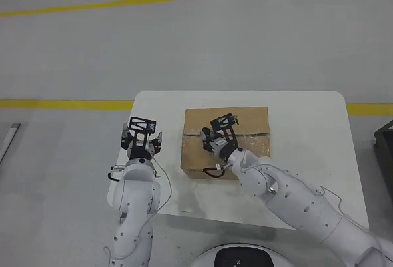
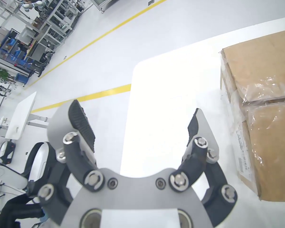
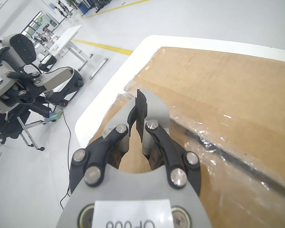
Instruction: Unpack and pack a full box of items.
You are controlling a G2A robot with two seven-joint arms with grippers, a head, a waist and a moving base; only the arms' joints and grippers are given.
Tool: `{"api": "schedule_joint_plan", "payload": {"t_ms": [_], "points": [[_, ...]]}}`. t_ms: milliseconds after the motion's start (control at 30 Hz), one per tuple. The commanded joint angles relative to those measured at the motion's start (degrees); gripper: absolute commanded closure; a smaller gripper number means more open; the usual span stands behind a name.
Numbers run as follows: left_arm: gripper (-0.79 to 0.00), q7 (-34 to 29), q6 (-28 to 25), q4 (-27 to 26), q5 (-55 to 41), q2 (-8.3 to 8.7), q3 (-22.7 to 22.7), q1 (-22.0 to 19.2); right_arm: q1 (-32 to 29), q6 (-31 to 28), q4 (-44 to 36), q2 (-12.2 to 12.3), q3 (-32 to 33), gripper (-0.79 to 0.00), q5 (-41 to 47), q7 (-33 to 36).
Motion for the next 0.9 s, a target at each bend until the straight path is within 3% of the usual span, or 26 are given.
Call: {"api": "schedule_joint_plan", "payload": {"t_ms": [0, 267, 867], "points": [[-0.785, 0.1, -0.2, 0.1, 0.0, 0.00, 0.1, -0.1, 0.1, 0.1, 0.9, -0.3, -0.1, 0.000, -0.5, -0.4], [-0.785, 0.9, -1.2, 1.7, -0.5, -0.04, 1.2, -1.1, -2.9, -1.2, 1.0, 0.6, 4.7, 0.000, -2.6, -0.5], [-0.785, 1.2, -2.1, 3.5, -0.6, -0.11, 3.0, -2.7, -17.7, -4.1, -13.6, 5.4, 23.5, 0.000, -5.3, 4.8]]}}
